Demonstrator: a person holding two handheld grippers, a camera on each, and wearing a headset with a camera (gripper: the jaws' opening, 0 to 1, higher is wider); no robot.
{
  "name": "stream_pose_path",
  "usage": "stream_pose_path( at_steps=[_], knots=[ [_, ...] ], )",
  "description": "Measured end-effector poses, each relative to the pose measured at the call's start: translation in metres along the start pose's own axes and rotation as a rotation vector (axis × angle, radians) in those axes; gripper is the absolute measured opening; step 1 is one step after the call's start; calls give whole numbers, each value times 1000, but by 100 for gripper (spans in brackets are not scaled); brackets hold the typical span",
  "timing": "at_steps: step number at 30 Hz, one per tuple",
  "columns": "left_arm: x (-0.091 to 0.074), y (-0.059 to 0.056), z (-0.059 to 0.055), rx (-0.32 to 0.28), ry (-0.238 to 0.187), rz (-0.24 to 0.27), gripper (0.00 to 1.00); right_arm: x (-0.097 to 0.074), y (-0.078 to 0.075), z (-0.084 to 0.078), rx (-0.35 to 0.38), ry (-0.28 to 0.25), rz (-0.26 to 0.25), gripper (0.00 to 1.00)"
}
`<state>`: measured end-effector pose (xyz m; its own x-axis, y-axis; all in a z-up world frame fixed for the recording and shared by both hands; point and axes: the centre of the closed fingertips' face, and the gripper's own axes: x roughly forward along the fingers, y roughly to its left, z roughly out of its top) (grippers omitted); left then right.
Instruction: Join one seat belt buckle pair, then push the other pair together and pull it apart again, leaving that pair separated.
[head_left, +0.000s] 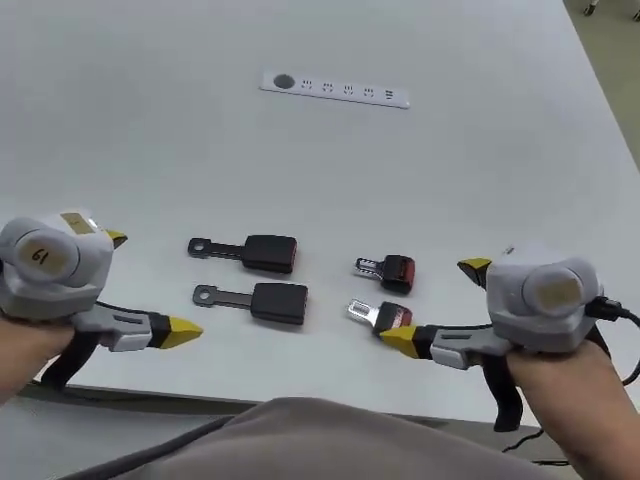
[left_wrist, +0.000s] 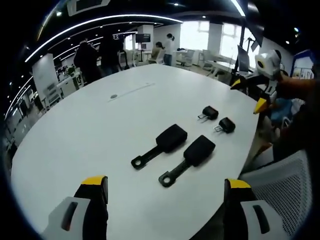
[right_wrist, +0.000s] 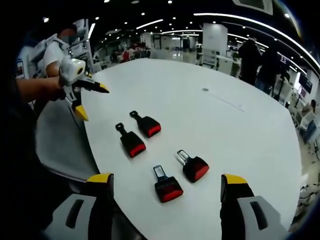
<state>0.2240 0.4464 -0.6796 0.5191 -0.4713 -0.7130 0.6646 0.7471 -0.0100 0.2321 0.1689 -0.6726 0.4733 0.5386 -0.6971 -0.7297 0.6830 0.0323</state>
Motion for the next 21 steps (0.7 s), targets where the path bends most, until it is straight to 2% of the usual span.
stream_pose_path(
  at_steps=[6, 8, 13, 16, 21],
  knots=[
    [7, -5, 5, 22, 3, -15, 99, 0, 8, -1, -18, 7, 19, 85],
    [10, -6, 5, 25, 8, -20, 99, 2, 11, -5, -1, 14, 30, 85],
    [11, -11, 5, 30, 17, -34, 98, 0, 15, -7, -18, 21, 33, 84],
    [11, -13, -1, 18, 39, -47, 96, -1, 12, -8, -25, 22, 32, 83],
    [14, -13, -2, 28, 44, -48, 94, -2, 8, -10, -30, 23, 29, 81]
  ],
)
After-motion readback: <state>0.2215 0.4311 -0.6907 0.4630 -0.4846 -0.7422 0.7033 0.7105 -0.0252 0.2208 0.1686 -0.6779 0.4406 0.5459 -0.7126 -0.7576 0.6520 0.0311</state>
